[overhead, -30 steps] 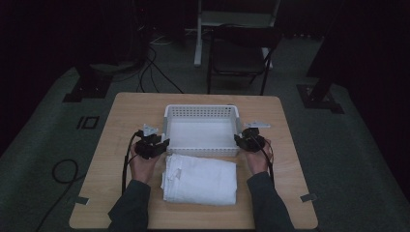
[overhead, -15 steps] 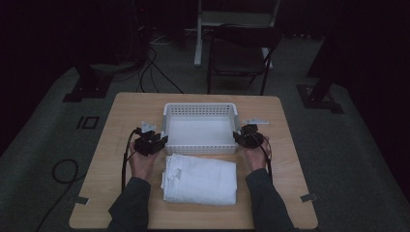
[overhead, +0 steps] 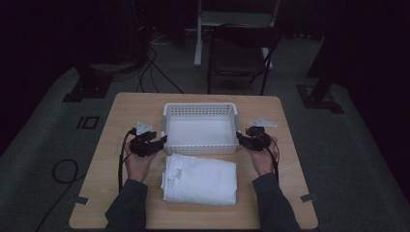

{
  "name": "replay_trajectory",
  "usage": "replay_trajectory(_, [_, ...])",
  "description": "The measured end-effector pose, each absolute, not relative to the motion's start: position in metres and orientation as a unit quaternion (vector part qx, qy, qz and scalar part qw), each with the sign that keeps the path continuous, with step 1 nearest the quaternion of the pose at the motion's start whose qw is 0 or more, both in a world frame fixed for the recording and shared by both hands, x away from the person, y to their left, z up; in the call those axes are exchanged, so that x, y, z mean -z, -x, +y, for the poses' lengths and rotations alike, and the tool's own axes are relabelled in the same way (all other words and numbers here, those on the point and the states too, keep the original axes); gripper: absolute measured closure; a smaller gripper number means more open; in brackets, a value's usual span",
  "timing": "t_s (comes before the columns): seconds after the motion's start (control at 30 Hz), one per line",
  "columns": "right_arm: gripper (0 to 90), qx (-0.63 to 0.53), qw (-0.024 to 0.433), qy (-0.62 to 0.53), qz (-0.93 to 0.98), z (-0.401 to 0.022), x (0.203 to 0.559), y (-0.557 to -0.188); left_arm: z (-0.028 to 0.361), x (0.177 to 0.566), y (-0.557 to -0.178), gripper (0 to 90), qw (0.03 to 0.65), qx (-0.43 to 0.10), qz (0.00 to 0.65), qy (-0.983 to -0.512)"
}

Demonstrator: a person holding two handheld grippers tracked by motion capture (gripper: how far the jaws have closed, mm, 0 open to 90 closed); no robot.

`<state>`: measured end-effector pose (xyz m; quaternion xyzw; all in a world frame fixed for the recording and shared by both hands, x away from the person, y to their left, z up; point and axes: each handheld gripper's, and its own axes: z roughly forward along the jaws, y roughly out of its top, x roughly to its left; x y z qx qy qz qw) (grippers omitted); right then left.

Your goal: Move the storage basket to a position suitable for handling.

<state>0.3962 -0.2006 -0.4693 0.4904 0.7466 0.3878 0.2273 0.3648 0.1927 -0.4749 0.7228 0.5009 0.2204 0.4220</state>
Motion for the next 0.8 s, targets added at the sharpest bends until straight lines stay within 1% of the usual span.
replay_trajectory(0.17, [47.6, -0.403, 0.192, -0.473, 0.760, -0.206, 0.472, -0.372, 0.191, 0.470, -0.346, 45.7, 0.437, -0.214, 0.492, -0.722])
replay_trajectory(0.3, [45.8, -0.416, 0.179, -0.465, 0.761, -0.210, 0.476, -0.351, 0.185, 0.472, -0.331, 43.8, 0.444, -0.198, 0.490, -0.724])
replay_trajectory(0.37, [45.4, -0.417, 0.177, -0.464, 0.761, -0.210, 0.478, -0.345, 0.182, 0.474, -0.327, 42.4, 0.439, -0.198, 0.487, -0.729])
replay_trajectory(0.4, [44.1, -0.421, 0.169, -0.457, 0.765, -0.209, 0.483, -0.334, 0.177, 0.478, -0.319, 41.3, 0.431, -0.194, 0.484, -0.736])
replay_trajectory(0.43, [43.6, -0.421, 0.166, -0.454, 0.767, -0.209, 0.484, -0.330, 0.175, 0.480, -0.316, 40.8, 0.431, -0.188, 0.483, -0.739])
replay_trajectory(0.8, [39.7, -0.414, 0.150, -0.431, 0.788, -0.204, 0.502, -0.286, 0.166, 0.497, -0.282, 37.8, 0.411, -0.181, 0.471, -0.759])
